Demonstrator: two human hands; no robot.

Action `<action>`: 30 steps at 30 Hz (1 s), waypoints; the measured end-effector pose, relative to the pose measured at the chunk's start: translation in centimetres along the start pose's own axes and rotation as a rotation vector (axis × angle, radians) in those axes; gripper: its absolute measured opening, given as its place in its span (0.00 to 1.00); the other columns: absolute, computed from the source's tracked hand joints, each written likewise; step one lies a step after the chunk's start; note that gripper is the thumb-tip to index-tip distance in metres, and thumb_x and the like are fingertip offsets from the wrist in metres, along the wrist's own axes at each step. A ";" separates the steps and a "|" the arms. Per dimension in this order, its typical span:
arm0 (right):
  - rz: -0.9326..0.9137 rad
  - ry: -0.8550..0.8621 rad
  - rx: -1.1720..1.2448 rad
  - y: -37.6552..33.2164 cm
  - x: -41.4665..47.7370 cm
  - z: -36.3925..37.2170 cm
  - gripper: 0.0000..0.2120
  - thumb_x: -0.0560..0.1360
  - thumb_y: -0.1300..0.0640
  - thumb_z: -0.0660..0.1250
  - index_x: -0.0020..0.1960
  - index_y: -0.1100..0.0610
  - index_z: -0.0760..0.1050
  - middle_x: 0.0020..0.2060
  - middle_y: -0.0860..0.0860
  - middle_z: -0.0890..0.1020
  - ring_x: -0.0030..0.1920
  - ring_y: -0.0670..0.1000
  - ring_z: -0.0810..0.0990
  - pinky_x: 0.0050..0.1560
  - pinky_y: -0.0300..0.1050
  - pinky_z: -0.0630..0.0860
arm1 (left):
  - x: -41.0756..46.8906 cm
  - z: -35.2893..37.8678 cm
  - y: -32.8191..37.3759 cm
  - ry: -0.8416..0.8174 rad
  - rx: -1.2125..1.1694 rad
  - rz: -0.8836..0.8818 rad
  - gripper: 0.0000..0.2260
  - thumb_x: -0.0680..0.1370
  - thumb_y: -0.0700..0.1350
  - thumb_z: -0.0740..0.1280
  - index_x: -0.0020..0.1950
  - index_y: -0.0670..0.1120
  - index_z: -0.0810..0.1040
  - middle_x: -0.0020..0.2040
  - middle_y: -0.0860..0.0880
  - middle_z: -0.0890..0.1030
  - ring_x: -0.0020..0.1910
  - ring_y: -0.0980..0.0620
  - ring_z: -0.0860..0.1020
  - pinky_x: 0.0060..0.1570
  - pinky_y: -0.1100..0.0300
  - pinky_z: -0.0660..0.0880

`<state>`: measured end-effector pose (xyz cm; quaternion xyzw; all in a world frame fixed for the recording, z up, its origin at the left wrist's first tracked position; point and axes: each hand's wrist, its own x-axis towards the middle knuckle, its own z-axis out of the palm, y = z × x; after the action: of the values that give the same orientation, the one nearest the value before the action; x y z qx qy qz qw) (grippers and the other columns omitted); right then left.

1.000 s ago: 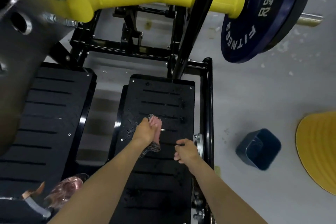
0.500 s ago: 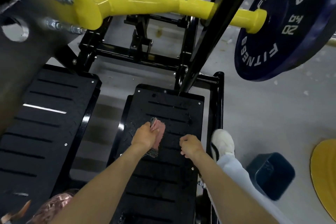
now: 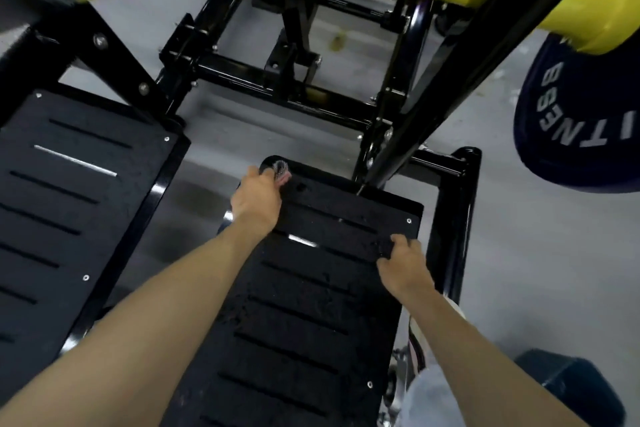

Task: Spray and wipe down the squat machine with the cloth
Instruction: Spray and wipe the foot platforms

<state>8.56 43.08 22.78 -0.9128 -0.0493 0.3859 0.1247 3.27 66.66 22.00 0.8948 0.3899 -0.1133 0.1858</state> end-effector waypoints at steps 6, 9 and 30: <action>0.092 0.082 0.029 1.9 0.8 1.4 0.32 0.78 0.59 0.59 0.77 0.58 0.47 0.74 0.56 0.53 0.71 0.58 0.56 0.66 0.51 0.66 | -0.7 4.9 1.9 -0.010 0.078 -0.022 0.25 0.77 0.33 0.61 0.73 0.43 0.62 0.66 0.42 0.63 0.61 0.44 0.66 0.52 0.52 0.75; 0.124 0.121 0.063 1.7 0.9 2.4 0.34 0.78 0.59 0.59 0.77 0.58 0.46 0.74 0.57 0.51 0.71 0.58 0.56 0.67 0.53 0.68 | -2.6 7.2 3.8 -0.038 0.149 0.155 0.28 0.76 0.32 0.62 0.74 0.42 0.57 0.68 0.43 0.59 0.63 0.45 0.64 0.55 0.51 0.76; 0.122 0.112 0.246 2.3 1.3 2.6 0.31 0.77 0.61 0.61 0.77 0.58 0.52 0.71 0.57 0.60 0.68 0.57 0.63 0.65 0.52 0.66 | 1.4 3.5 -1.9 -0.024 0.448 0.248 0.32 0.73 0.32 0.64 0.74 0.42 0.55 0.68 0.44 0.61 0.58 0.43 0.66 0.56 0.52 0.74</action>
<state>7.59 41.57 19.54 -0.9119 0.0610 0.3444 0.2144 2.61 67.29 17.87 0.9532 0.2400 -0.1840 0.0000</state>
